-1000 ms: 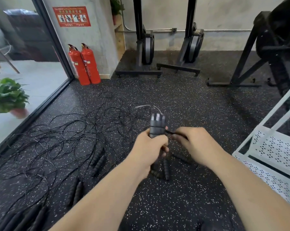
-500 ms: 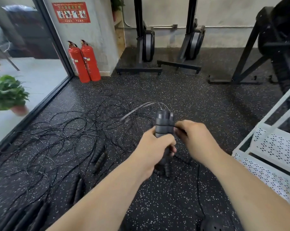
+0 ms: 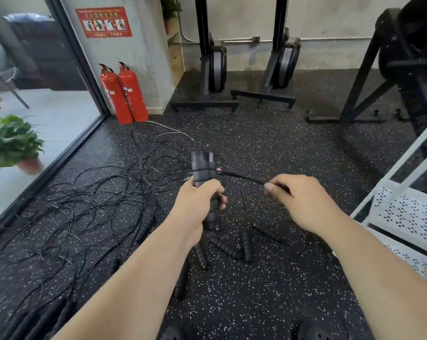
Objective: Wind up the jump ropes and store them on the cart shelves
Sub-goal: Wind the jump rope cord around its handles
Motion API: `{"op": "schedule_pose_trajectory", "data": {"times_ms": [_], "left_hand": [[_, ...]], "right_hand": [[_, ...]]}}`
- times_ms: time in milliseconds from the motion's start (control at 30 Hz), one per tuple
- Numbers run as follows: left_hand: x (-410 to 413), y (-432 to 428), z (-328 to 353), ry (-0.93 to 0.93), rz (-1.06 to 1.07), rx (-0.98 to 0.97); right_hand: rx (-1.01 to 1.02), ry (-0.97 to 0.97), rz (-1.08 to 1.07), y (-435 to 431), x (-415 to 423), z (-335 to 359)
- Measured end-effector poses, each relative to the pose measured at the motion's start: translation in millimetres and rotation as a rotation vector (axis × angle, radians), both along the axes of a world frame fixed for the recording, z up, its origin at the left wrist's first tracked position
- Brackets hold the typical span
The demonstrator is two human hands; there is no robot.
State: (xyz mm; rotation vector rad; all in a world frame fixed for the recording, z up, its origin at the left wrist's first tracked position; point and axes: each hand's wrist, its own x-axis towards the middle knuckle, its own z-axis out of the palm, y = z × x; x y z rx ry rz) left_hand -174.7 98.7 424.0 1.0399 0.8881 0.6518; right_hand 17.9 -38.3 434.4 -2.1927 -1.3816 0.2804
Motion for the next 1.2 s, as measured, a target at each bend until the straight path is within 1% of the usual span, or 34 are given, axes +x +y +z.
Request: {"op": "schedule_pose_trajectory", "data": {"times_ms": [67, 133, 200, 267, 367, 467, 533, 600, 667, 733, 867, 1000, 1067, 1133, 1200], "left_hand": [[5, -17, -1, -0.033, -0.125, -0.037], [11, -37, -1, -0.023, -0.249, -0.060], [14, -46, 0, 0.001, -0.284, -0.060], [11, -38, 4, -0.018, -0.230, -0.066], [0, -6, 7, -0.044, -0.059, -0.072], [-4, 7, 3, -0.037, 0.027, -0.064], [0, -3, 1, -0.019, -0.013, -0.058], [6, -21, -2, -0.010, -0.137, -0.058], [13, -40, -4, 0.021, -0.267, -0.028], [16, -48, -5, 0.051, -0.309, 0.010], [12, -31, -4, 0.081, -0.226, 0.017], [0, 1, -4, 0.104, -0.026, 0.053], [-2, 9, -6, 0.093, 0.042, 0.057], [0, 4, -8, 0.065, 0.014, 0.046], [5, -11, -11, 0.024, -0.102, 0.011]], "right_hand": [[0.034, -0.006, 0.005, 5, -10, -5], [0.019, -0.002, 0.036, 10, -18, -13], [0.003, 0.022, 0.057, 11, -19, -16], [-0.025, 0.031, 0.085, 8, -15, -12], [-0.115, 0.020, 0.084, 0, -1, -4], [-0.112, -0.008, 0.069, -5, 6, -3], [-0.061, 0.004, 0.045, -2, -1, -5], [0.002, 0.003, 0.033, 4, -10, -10], [0.007, -0.014, 0.032, 10, -15, -18], [-0.018, -0.003, 0.037, 12, -16, -24], [-0.008, -0.010, 0.097, 8, -14, -18], [-0.087, -0.034, 0.071, -2, 2, -5], [-0.072, -0.032, 0.051, -6, 8, -3], [-0.018, -0.002, 0.038, -5, 6, -3], [0.009, 0.007, 0.045, 0, -2, -5]]}}
